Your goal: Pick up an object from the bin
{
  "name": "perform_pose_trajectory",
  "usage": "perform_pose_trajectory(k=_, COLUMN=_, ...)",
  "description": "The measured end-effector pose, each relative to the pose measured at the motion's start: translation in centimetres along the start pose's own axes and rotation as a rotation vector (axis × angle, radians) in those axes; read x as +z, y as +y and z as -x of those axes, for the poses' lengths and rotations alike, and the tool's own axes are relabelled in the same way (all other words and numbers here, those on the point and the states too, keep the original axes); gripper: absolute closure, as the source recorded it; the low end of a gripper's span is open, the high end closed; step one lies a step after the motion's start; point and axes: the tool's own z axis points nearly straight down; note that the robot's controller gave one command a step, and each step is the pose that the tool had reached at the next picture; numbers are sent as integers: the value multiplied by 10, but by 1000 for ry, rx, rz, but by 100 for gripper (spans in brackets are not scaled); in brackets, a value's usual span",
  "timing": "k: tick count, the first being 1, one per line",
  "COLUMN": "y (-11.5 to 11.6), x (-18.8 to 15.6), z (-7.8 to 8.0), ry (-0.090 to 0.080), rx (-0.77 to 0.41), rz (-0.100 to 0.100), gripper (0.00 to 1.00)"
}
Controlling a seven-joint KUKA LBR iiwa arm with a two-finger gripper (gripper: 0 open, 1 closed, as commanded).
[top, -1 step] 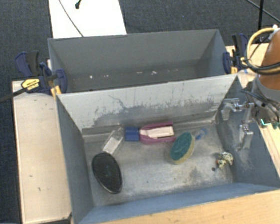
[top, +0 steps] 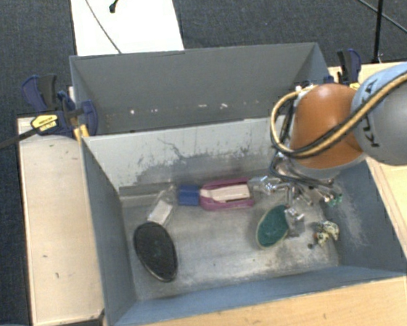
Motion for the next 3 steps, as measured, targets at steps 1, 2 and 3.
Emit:
perform_pose_trajectory(k=1, y=13, x=-33, z=-16, ry=0, rx=-253, rz=-1, gripper=0)
perform_pose_trajectory(k=2, y=10, x=-35, z=-11, ry=-8, rx=-432, rz=-6, gripper=0)
perform_pose_trajectory(k=3, y=13, x=-1, z=-11, ry=-3, rx=-593, rz=-2, gripper=0)
